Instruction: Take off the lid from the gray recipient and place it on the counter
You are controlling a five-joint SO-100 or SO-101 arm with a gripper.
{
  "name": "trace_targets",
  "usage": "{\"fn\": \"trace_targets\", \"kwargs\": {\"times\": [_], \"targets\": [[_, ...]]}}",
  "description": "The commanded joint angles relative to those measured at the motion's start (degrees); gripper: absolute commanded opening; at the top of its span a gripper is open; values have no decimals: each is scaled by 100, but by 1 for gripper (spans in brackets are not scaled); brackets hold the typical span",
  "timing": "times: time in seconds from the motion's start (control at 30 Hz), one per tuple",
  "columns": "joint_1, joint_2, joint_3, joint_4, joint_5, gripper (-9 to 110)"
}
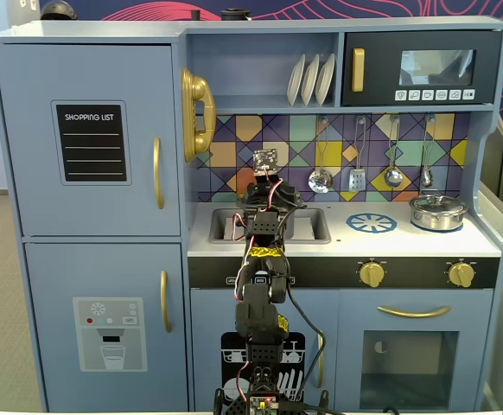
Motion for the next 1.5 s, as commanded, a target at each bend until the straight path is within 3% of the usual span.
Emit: {"fn": "trace_targets", "kwargs": {"times": [0.0,0.83,0.93,1.03,1.47], "targets": [[-105,-220,-457,-202,88,23],[-176,-1582,-976,-580,53,19],[-202,-1617,-984,-589,-9,15],[-281,-1556,-888,-598,-141,0],[-211,-1327,-686,-747,-18,0]]}}
